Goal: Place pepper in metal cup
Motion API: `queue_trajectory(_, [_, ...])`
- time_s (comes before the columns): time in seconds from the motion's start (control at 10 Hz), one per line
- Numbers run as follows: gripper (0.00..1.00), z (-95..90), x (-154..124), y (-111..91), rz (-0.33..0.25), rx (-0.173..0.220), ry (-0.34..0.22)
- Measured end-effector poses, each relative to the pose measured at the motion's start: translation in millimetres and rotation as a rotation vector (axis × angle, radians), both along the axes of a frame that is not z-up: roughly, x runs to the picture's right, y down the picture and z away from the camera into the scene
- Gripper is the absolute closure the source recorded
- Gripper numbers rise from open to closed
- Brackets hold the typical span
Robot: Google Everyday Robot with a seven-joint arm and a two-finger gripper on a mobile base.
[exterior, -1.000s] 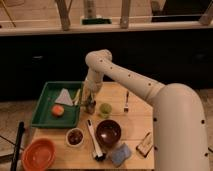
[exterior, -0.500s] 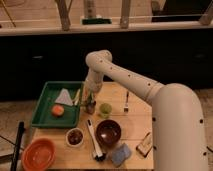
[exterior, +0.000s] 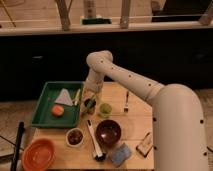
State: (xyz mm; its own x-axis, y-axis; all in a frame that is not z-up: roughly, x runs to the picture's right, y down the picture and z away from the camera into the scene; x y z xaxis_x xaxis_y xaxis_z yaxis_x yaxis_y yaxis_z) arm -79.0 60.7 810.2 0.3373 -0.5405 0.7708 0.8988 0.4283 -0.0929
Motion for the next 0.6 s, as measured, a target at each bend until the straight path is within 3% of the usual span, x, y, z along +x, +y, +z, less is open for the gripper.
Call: queue_trajectory(0.6, [0.2, 0.0, 2.4, 2.1, 0.008, -0.001, 0.0])
